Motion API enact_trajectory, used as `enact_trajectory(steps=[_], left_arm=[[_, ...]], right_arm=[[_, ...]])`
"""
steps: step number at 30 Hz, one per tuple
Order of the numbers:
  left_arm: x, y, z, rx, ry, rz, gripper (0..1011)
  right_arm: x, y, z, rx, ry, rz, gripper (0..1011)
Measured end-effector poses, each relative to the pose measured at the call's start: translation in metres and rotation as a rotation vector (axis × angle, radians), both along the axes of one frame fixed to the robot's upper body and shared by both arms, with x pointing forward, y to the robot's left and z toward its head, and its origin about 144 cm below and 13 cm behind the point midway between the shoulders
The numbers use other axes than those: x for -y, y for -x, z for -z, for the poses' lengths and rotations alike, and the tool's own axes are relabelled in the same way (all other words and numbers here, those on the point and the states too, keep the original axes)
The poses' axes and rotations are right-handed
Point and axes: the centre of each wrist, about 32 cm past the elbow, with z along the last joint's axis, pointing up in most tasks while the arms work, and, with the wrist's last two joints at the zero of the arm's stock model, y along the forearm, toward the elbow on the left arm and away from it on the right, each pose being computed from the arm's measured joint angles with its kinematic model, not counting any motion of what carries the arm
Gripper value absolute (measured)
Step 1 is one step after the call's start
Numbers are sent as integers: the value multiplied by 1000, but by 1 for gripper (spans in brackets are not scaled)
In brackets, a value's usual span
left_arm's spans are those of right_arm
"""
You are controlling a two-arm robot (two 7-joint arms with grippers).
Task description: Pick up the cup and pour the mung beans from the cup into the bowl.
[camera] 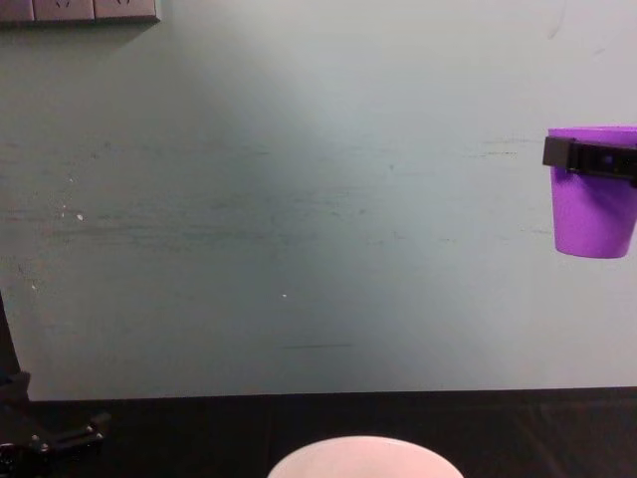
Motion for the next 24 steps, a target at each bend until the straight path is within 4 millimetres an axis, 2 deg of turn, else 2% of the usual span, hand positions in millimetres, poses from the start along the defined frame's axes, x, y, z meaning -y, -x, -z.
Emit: enact_trajectory(steps=[24], left_arm=[[0,0,0,0,0,0,1000]], right_arm=[[0,0,0,0,0,0,739]])
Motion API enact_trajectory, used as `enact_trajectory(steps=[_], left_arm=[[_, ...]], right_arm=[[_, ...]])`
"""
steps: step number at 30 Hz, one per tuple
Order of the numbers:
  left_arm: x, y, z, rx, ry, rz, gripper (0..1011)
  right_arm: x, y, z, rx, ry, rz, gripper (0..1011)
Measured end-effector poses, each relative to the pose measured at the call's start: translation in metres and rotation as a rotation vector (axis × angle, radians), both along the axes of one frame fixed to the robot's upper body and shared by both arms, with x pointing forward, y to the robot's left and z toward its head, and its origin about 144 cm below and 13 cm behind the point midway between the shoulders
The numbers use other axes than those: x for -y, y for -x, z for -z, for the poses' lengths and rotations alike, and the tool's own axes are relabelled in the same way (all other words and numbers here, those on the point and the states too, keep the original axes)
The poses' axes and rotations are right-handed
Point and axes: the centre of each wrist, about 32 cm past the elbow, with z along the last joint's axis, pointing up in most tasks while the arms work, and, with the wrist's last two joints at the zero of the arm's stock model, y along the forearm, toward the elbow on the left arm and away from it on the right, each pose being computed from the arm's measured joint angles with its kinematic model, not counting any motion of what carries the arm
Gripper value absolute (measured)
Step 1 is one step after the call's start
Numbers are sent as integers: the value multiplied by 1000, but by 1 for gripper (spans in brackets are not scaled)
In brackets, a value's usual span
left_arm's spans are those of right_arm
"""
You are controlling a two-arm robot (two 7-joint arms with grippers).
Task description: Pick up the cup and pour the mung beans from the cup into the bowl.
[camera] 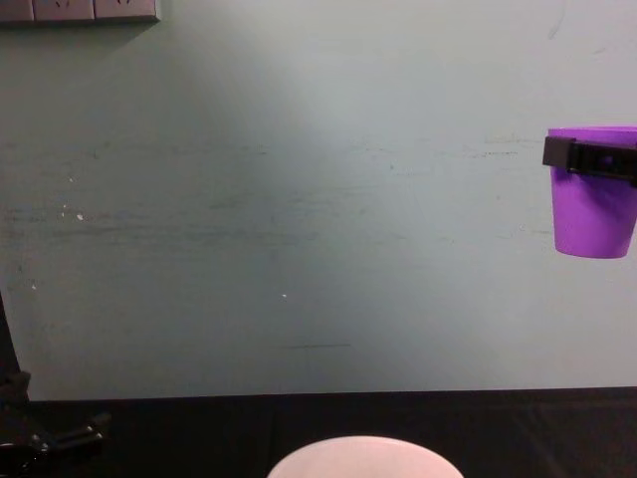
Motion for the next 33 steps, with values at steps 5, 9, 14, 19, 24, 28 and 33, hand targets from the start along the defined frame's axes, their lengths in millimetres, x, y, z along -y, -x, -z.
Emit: enact_trajectory(steps=[5,9,14,19,24,28,33], left_arm=[[0,0,0,0,0,0,1000],[0,0,0,0,0,0,1000],[0,0,0,0,0,0,1000],[0,0,0,0,0,0,1000],[0,0,0,0,0,0,1000],[0,0,0,0,0,0,1000],[0,0,0,0,0,0,1000]], right_arm=[[0,0,0,0,0,0,739],[0,0,0,0,0,0,739],[0,0,0,0,0,0,739],[0,0,0,0,0,0,739],[0,0,0,0,0,0,739],[0,0,0,0,0,0,739],[0,0,0,0,0,0,739]])
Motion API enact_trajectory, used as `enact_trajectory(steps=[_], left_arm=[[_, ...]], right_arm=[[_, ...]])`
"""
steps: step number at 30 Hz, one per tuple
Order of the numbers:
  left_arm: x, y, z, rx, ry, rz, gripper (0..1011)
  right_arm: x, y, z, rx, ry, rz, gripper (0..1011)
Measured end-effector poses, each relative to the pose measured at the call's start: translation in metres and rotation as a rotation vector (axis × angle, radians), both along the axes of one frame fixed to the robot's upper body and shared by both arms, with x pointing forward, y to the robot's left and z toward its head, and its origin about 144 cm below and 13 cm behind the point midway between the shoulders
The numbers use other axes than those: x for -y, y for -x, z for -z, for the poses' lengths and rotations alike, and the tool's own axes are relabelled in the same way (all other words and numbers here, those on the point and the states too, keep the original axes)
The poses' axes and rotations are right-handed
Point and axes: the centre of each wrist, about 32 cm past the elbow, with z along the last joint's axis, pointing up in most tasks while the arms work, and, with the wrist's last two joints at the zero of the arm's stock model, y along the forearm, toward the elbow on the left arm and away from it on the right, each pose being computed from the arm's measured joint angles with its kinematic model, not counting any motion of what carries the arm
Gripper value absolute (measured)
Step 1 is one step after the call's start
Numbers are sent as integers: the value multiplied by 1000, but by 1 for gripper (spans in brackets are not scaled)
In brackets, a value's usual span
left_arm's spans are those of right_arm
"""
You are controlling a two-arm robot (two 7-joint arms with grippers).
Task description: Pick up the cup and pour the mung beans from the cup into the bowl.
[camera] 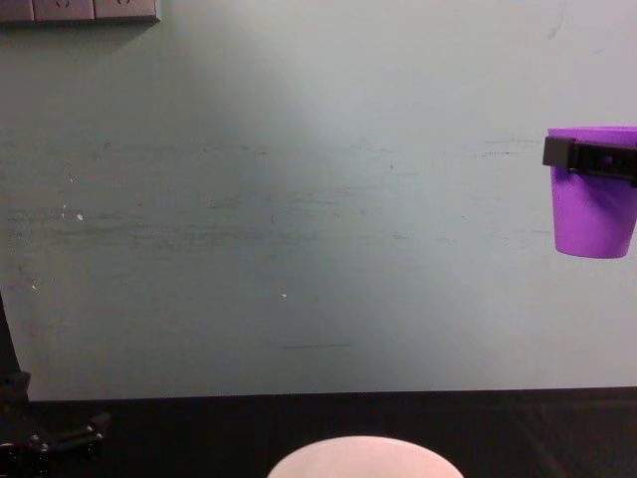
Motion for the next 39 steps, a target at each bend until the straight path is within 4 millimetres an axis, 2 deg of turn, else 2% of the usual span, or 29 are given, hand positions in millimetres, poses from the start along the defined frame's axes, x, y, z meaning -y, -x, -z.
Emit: enact_trajectory(steps=[39], left_arm=[[0,0,0,0,0,0,1000]], right_arm=[[0,0,0,0,0,0,739]])
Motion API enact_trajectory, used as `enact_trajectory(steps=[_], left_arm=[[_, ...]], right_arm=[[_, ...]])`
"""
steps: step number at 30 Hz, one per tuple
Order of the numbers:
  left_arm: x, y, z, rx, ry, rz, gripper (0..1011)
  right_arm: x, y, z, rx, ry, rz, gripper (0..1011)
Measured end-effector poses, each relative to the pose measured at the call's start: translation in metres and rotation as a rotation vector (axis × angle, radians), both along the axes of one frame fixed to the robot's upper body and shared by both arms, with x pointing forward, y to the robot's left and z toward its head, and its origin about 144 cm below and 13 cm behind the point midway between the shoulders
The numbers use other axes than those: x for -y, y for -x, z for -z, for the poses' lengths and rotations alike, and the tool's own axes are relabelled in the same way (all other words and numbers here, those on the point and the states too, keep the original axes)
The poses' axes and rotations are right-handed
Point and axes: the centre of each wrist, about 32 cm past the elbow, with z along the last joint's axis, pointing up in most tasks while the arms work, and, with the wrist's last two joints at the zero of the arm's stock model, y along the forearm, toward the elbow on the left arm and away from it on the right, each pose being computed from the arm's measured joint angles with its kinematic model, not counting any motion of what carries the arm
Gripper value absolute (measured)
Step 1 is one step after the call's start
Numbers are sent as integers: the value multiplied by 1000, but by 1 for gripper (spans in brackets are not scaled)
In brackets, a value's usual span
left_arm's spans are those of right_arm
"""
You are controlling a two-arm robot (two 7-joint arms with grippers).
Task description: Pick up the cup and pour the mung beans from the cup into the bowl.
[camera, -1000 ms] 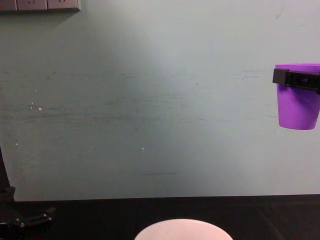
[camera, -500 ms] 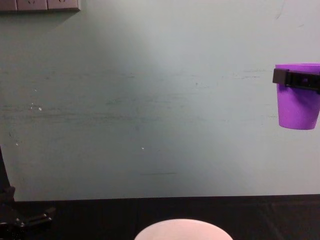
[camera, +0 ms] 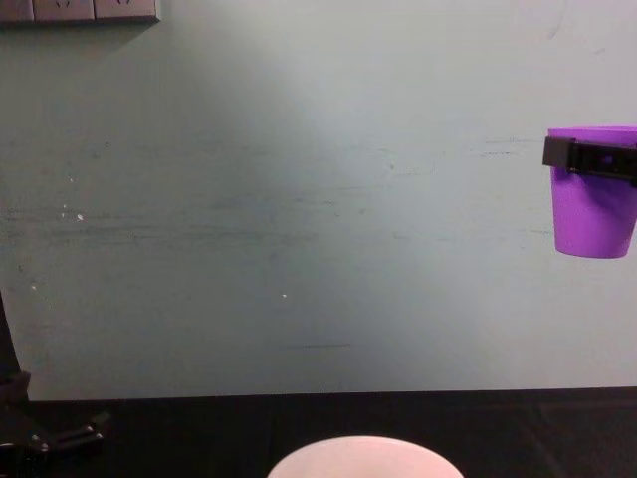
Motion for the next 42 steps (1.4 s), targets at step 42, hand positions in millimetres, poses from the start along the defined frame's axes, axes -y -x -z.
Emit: enact_trajectory(steps=[42], left_arm=[[0,0,0,0,0,0,1000]], right_arm=[[0,0,0,0,0,0,739]])
